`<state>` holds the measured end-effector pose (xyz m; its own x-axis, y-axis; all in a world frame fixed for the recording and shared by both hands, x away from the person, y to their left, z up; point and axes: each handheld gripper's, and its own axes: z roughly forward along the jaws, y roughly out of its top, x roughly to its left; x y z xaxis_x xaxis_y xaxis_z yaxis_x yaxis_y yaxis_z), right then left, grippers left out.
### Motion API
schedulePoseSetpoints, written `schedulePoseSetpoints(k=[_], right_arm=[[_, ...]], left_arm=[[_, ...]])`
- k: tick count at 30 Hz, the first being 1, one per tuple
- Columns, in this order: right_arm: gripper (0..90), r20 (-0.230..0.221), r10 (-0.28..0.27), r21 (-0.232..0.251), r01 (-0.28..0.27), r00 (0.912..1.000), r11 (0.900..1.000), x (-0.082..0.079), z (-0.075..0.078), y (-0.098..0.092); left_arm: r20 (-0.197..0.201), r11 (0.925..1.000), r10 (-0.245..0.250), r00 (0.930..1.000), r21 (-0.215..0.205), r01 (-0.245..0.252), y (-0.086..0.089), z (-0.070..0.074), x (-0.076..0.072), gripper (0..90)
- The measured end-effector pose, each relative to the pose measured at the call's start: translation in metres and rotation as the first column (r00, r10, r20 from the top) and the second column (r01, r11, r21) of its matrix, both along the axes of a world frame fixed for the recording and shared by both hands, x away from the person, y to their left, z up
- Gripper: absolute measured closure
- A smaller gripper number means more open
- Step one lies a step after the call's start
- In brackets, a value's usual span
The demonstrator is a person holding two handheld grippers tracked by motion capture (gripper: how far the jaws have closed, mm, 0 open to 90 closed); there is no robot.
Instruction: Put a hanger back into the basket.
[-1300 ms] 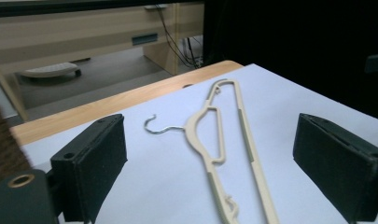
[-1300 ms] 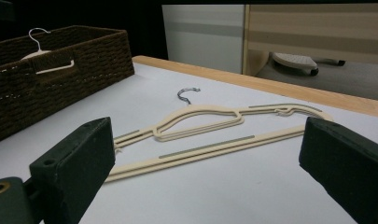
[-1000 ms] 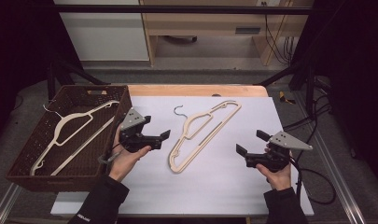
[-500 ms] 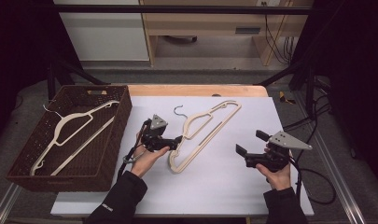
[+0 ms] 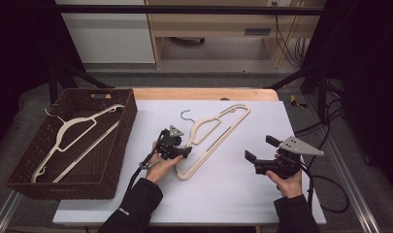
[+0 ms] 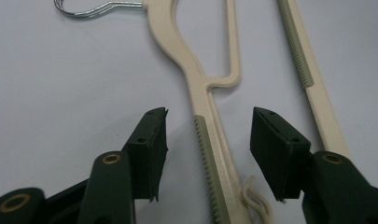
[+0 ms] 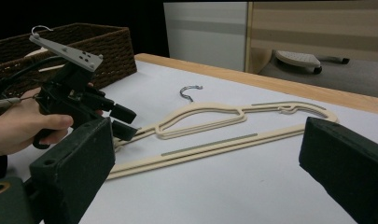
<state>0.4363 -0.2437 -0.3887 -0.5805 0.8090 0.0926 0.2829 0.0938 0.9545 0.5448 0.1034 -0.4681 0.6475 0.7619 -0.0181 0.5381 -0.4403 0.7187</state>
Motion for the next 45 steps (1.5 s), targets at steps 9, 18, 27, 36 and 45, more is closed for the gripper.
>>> schedulePoseSetpoints(k=[9, 18, 27, 36, 45], right_arm=[[3.9, -0.004, 0.004, -0.004, -0.004, 1.0000, 1.000, 0.001, -0.001, 0.001], [3.9, -0.008, 0.007, -0.006, -0.007, 0.9999, 1.000, 0.001, -0.002, 0.003], [3.9, -0.009, 0.012, -0.009, -0.012, 0.9999, 1.000, 0.002, -0.003, 0.003], [3.9, -0.012, 0.009, -0.007, -0.009, 0.9999, 1.000, 0.003, -0.003, 0.003], [3.9, -0.010, 0.009, -0.010, -0.009, 0.9999, 1.000, 0.003, -0.003, 0.004]], left_arm=[[-0.043, 1.0000, 0.000, 0.9991, -0.007, 0.000, -0.001, -0.006, 0.001, 65.3], [-0.071, 0.9992, 0.038, 0.9968, -0.007, -0.038, -0.001, -0.005, 0.002, 73.4], [-0.110, 0.9965, 0.080, 0.9906, -0.015, -0.082, -0.002, -0.002, 0.005, 77.7], [-0.111, 0.9922, 0.118, 0.9867, -0.027, -0.122, 0.001, 0.003, 0.004, 78.7], [-0.102, 0.9917, 0.126, 0.9868, -0.011, -0.128, 0.004, 0.006, 0.003, 78.9]])
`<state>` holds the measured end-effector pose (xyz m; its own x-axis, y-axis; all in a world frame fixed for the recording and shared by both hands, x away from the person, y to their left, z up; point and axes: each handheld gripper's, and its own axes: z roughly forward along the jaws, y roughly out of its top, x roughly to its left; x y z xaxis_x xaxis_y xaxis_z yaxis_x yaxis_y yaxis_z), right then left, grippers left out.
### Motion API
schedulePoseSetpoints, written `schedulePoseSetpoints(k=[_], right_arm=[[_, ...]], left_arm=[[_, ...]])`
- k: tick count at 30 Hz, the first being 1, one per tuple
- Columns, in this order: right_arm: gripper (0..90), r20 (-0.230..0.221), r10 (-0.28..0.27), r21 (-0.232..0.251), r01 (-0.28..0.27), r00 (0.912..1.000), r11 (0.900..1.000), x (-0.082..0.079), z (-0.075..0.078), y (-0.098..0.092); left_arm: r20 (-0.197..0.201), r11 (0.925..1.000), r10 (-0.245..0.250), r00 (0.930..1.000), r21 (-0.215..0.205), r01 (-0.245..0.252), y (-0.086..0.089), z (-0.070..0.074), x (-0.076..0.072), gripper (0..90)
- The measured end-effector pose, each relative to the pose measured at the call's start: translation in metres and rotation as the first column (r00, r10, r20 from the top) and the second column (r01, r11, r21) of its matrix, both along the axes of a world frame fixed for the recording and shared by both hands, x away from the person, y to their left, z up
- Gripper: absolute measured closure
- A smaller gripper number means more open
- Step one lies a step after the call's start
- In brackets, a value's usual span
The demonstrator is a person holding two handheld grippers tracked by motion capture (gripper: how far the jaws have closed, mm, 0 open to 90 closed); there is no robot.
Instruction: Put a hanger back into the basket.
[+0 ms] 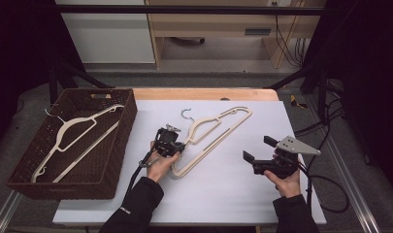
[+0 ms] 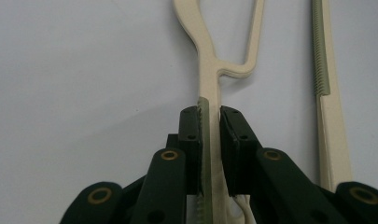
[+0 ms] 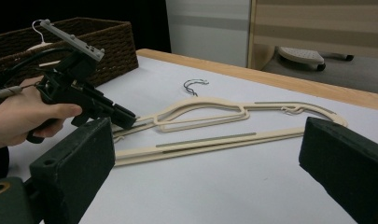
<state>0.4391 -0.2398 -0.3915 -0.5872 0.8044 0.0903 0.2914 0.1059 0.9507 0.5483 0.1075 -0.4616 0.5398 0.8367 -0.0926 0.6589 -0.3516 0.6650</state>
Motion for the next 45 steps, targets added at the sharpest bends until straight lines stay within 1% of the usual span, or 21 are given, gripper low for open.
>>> schedulePoseSetpoints(k=[3, 6, 8, 10, 12, 14, 16, 19, 20, 22, 23, 25, 27, 29, 32, 36, 39, 40, 41, 44, 45], right_arm=[[4.0, -0.004, 0.003, -0.002, -0.003, 1.0000, 1.000, 0.000, 0.000, 0.000], [4.4, -0.001, 0.007, -0.001, -0.007, 1.0000, 1.000, 0.001, -0.001, 0.001], [4.8, -0.007, 0.007, -0.002, -0.008, 0.9999, 1.000, 0.003, -0.001, 0.004], [5.1, -0.013, 0.016, -0.010, -0.016, 0.9998, 1.000, 0.006, -0.002, 0.008], [5.7, -0.019, 0.032, -0.015, -0.033, 0.9993, 0.999, 0.010, -0.002, 0.013], [6.5, -0.024, 0.044, -0.020, -0.045, 0.9987, 0.999, 0.015, -0.002, 0.020], [7.4, -0.030, 0.056, -0.027, -0.057, 0.9980, 0.998, 0.022, -0.002, 0.029], [8.6, -0.041, 0.077, -0.007, -0.078, 0.9962, 0.997, 0.032, -0.001, 0.042], [9.1, -0.043, 0.083, -0.008, -0.084, 0.9956, 0.996, 0.035, 0.000, 0.046], [10.0, -0.046, 0.074, -0.013, -0.074, 0.9962, 0.997, 0.043, 0.001, 0.056], [10.4, -0.047, 0.082, -0.012, -0.082, 0.9955, 0.997, 0.047, 0.001, 0.060], [11.2, -0.056, 0.077, 0.003, -0.077, 0.9955, 0.997, 0.056, 0.002, 0.067], [11.7, -0.062, 0.071, 0.017, -0.071, 0.9955, 0.997, 0.065, 0.001, 0.075], [12.3, -0.069, 0.063, 0.019, -0.062, 0.9956, 0.998, 0.073, 0.001, 0.082], [12.8, -0.081, 0.059, 0.005, -0.059, 0.9950, 0.998, 0.084, 0.000, 0.092], [13.6, -0.085, 0.055, -0.027, -0.058, 0.9949, 0.998, 0.100, 0.001, 0.106], [14.4, -0.092, 0.051, -0.034, -0.054, 0.9944, 0.998, 0.112, 0.002, 0.116], [14.6, -0.093, 0.052, -0.045, -0.056, 0.9943, 0.997, 0.116, 0.002, 0.119], [15.0, -0.095, 0.046, -0.052, -0.051, 0.9944, 0.997, 0.119, 0.002, 0.123], [15.5, -0.111, 0.040, -0.070, -0.048, 0.9930, 0.996, 0.129, 0.002, 0.134], [16.1, -0.106, 0.036, -0.083, -0.045, 0.9938, 0.996, 0.135, 0.002, 0.139]], left_arm=[[0.020, 0.9999, -0.006, 0.9998, 0.009, 0.006, 0.001, 0.003, -0.003, 79.0], [0.061, 0.9998, -0.011, 0.9980, 0.016, 0.010, 0.001, 0.006, -0.007, 79.2], [0.092, 0.9999, -0.010, 0.9957, 0.012, 0.008, 0.002, 0.009, -0.010, 79.2], [0.124, 0.9997, -0.019, 0.9921, 0.020, 0.016, 0.004, 0.013, -0.014, 79.2], [0.146, 0.9998, -0.017, 0.9891, 0.015, 0.015, 0.005, 0.018, -0.017, 79.3], [0.155, 0.9991, -0.034, 0.9874, 0.029, 0.030, 0.007, 0.023, -0.019, 79.3], [0.167, 0.9992, -0.033, 0.9853, 0.026, 0.029, 0.008, 0.025, -0.021, 79.3], [0.191, 0.9994, -0.029, 0.9811, 0.022, 0.025, 0.009, 0.028, -0.023, 79.3], [0.196, 0.9991, -0.035, 0.9800, 0.028, 0.030, 0.009, 0.030, -0.025, 79.4], [0.208, 0.9994, -0.033, 0.9775, 0.019, 0.030, 0.010, 0.032, -0.026, 79.4], [0.210, 0.9992, -0.038, 0.9769, 0.024, 0.034, 0.010, 0.033, -0.027, 79.4], [0.217, 0.9991, -0.041, 0.9752, 0.018, 0.037, 0.012, 0.036, -0.028, 79.3], [0.236, 0.9994, -0.034, 0.9712, 0.009, 0.033, 0.012, 0.038, -0.030, 79.3], [0.249, 0.9993, -0.037, 0.9677, 0.012, 0.035, 0.012, 0.040, -0.033, 79.4], [0.260, 0.9989, -0.046, 0.9645, 0.020, 0.042, 0.013, 0.043, -0.035, 79.4], [0.272, 0.9989, -0.046, 0.9612, 0.010, 0.045, 0.015, 0.047, -0.038, 79.4], [0.287, 0.9990, -0.045, 0.9569, 0.006, 0.045, 0.014, 0.049, -0.040, 79.5], [0.286, 0.9986, -0.052, 0.9567, 0.015, 0.050, 0.014, 0.050, -0.041, 79.5], [0.293, 0.9988, -0.047, 0.9548, 0.004, 0.048, 0.014, 0.050, -0.041, 79.5], [0.300, 0.9987, -0.049, 0.9527, 0.000, 0.051, 0.014, 0.052, -0.043, 79.6], [0.300, 0.9986, -0.050, 0.9526, -0.002, 0.053, 0.014, 0.052, -0.043, 79.6]])
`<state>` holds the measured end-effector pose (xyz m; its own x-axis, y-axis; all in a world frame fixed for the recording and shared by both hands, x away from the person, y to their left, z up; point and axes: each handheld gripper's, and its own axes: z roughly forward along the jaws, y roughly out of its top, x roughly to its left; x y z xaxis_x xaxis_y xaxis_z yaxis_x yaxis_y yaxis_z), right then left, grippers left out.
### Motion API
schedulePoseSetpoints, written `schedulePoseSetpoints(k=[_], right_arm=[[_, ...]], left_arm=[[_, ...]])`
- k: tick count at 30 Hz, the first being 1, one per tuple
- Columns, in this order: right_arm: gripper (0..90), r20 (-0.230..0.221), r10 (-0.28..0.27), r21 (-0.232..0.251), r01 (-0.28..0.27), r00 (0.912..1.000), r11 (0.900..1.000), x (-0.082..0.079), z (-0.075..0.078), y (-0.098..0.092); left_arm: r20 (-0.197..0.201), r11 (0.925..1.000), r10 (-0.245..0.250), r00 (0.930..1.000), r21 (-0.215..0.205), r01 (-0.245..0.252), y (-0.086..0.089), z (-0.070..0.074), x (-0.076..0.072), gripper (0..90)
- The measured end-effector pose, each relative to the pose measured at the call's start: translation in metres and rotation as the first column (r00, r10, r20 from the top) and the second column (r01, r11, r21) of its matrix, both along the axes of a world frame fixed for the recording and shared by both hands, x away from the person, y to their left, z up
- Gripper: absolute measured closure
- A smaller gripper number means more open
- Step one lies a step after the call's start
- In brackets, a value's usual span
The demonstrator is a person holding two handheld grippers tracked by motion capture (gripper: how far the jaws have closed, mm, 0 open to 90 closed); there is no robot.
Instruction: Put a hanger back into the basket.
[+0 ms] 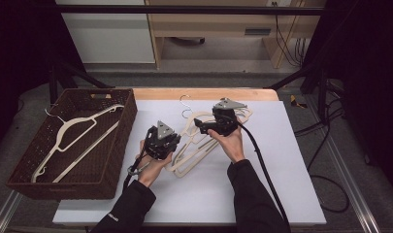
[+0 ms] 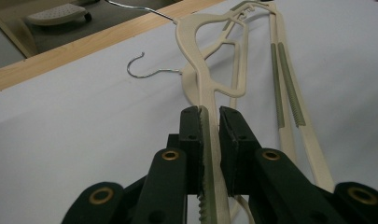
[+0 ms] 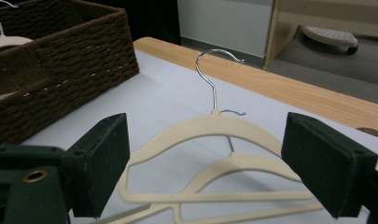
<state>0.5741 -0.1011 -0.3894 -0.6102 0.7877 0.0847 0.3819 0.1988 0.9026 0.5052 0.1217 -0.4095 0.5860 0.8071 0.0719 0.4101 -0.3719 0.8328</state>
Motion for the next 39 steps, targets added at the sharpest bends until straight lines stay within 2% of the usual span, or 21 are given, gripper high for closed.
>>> schedulePoseSetpoints(k=[7, 13, 14, 19, 24, 26, 28, 30, 33, 39], right_arm=[[20.3, -0.012, -0.029, -0.001, 0.029, 0.9995, 1.000, 0.017, -0.004, 0.010], [25.6, -0.024, -0.029, -0.015, 0.029, 0.9993, 0.999, 0.031, -0.008, 0.015], [26.5, -0.024, -0.033, -0.012, 0.033, 0.9992, 0.999, 0.033, -0.009, 0.017], [28.3, -0.027, -0.016, -0.031, 0.015, 0.9995, 0.999, 0.036, -0.011, 0.023], [31.9, -0.036, -0.016, -0.058, 0.014, 0.9992, 0.998, 0.041, -0.011, 0.028], [35.5, -0.031, -0.026, -0.066, 0.024, 0.9992, 0.998, 0.044, -0.012, 0.029], [39.5, -0.044, -0.036, -0.043, 0.034, 0.9984, 0.999, 0.046, -0.013, 0.028], [45.5, -0.059, -0.047, -0.043, 0.045, 0.9971, 0.998, 0.051, -0.017, 0.026], [50.7, -0.064, -0.047, -0.059, 0.043, 0.9969, 0.997, 0.053, -0.021, 0.025], [63.5, -0.069, -0.042, -0.047, 0.039, 0.9967, 0.998, 0.058, -0.025, 0.028]], left_arm=[[0.005, 0.9999, -0.010, 0.9999, 0.001, 0.010, -0.001, 0.002, -0.004, 79.7], [0.001, 0.9999, -0.016, 0.9999, -0.003, 0.016, -0.002, 0.002, -0.005, 79.7], [-0.007, 0.9998, -0.016, 0.9998, -0.014, 0.016, -0.003, 0.001, -0.006, 79.7], [-0.006, 0.9999, -0.010, 0.9999, -0.006, 0.010, -0.002, 0.001, -0.005, 79.7], [0.010, 0.9999, -0.010, 0.9999, -0.005, 0.010, -0.002, 0.002, -0.005, 79.7], [0.010, 0.9999, -0.010, 0.9999, -0.007, 0.010, -0.002, 0.002, -0.006, 79.7], [0.011, 0.9999, -0.011, 0.9999, -0.007, 0.011, -0.002, 0.001, -0.006, 79.7], [0.010, 0.9999, -0.011, 0.9999, -0.006, 0.012, -0.002, 0.001, -0.006, 79.7], [0.010, 0.9999, -0.014, 0.9999, -0.006, 0.014, -0.002, 0.001, -0.006, 79.7], [0.010, 0.9998, -0.019, 0.9998, -0.002, 0.019, -0.002, 0.001, -0.007, 79.8]])
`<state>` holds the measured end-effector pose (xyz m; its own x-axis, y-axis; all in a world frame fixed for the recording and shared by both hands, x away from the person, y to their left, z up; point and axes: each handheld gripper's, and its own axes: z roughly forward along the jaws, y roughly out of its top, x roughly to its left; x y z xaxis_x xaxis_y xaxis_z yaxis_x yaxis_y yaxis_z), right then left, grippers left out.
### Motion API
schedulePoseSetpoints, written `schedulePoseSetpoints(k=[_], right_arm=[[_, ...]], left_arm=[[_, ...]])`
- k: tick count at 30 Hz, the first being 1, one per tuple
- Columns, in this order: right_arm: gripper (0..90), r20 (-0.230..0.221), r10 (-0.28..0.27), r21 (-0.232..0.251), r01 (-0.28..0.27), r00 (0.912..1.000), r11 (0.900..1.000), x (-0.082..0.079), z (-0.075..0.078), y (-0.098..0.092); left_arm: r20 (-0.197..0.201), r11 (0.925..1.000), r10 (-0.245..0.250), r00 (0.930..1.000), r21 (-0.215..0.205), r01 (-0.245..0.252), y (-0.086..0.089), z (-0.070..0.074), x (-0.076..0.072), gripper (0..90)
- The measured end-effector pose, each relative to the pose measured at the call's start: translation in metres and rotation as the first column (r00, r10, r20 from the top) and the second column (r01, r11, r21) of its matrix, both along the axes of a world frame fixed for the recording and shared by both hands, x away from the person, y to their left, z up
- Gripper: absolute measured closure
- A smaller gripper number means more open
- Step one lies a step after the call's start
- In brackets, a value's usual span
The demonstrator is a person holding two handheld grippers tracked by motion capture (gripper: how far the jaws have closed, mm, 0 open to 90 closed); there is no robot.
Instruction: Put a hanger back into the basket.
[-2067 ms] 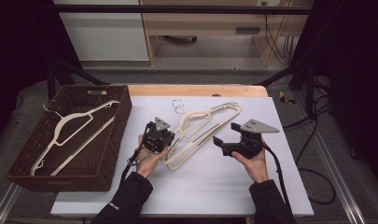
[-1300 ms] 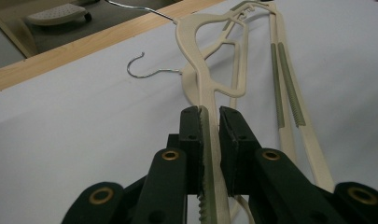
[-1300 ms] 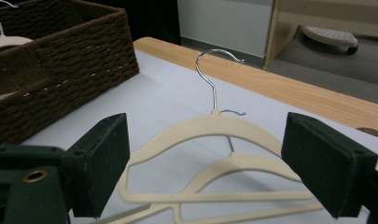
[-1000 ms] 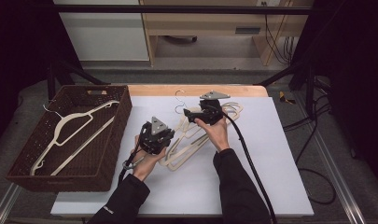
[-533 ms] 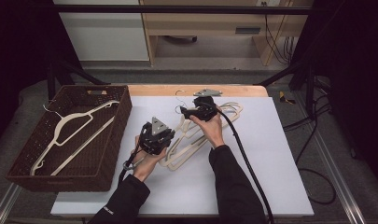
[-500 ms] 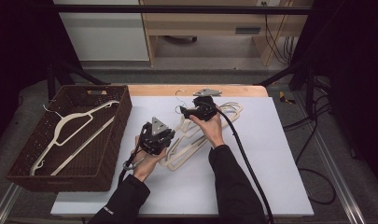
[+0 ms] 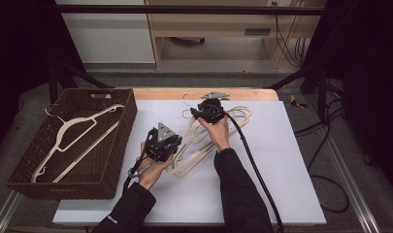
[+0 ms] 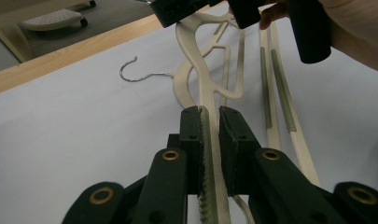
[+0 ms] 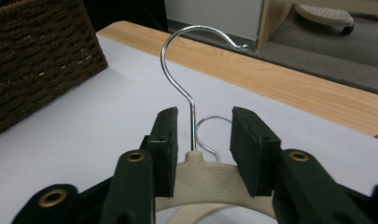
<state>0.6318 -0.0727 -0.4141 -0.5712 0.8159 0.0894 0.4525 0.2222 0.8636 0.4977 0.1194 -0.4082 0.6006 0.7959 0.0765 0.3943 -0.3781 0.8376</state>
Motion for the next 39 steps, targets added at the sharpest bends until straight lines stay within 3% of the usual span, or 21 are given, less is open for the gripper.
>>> schedulePoseSetpoints(k=[7, 9, 14, 20, 30, 32, 34, 37, 39], right_arm=[[78.2, -0.015, 0.019, -0.019, -0.019, 0.9997, 1.000, 0.004, -0.001, 0.010], [82.3, -0.013, 0.021, -0.043, -0.022, 0.9997, 0.999, 0.005, -0.001, 0.013], [87.4, -0.032, 0.034, -0.021, -0.034, 0.9989, 0.999, 0.007, -0.001, 0.011], [88.9, -0.039, 0.053, -0.011, -0.053, 0.9978, 0.999, 0.005, 0.003, 0.006], [89.4, -0.010, 0.098, -0.025, -0.098, 0.9952, 0.995, -0.007, 0.013, 0.003], [89.5, -0.003, 0.112, -0.020, -0.112, 0.9937, 0.994, -0.011, 0.015, 0.003], [89.5, 0.013, 0.120, -0.033, -0.119, 0.9927, 0.992, -0.016, 0.016, 0.003], [89.5, 0.039, 0.131, -0.040, -0.129, 0.9906, 0.991, -0.023, 0.017, 0.001], [89.5, 0.055, 0.143, -0.031, -0.141, 0.9883, 0.990, -0.027, 0.018, -0.001]], left_arm=[[-0.004, 1.0000, 0.001, 1.0000, -0.003, -0.001, 0.000, -0.001, -0.001, 79.7], [-0.006, 1.0000, -0.001, 1.0000, -0.006, 0.001, 0.000, -0.001, -0.001, 79.7], [-0.012, 1.0000, -0.005, 0.9999, -0.007, 0.005, 0.001, -0.002, -0.002, 79.7], [-0.033, 1.0000, -0.007, 0.9994, 0.006, 0.007, 0.001, -0.005, -0.002, 79.7], [-0.078, 0.9988, -0.028, 0.9966, -0.042, 0.025, 0.007, -0.006, -0.001, 78.6], [-0.058, 0.9984, -0.017, 0.9982, -0.054, 0.014, 0.011, -0.002, -0.001, 73.0], [-0.074, 0.9958, -0.016, 0.9972, -0.091, 0.009, 0.014, 0.003, 0.001, 64.9], [-0.067, 0.9946, -0.019, 0.9976, -0.103, 0.012, 0.013, 0.010, 0.005, 51.7], [-0.104, 0.9861, -0.055, 0.9931, -0.162, 0.038, 0.008, 0.013, 0.007, 45.1]])
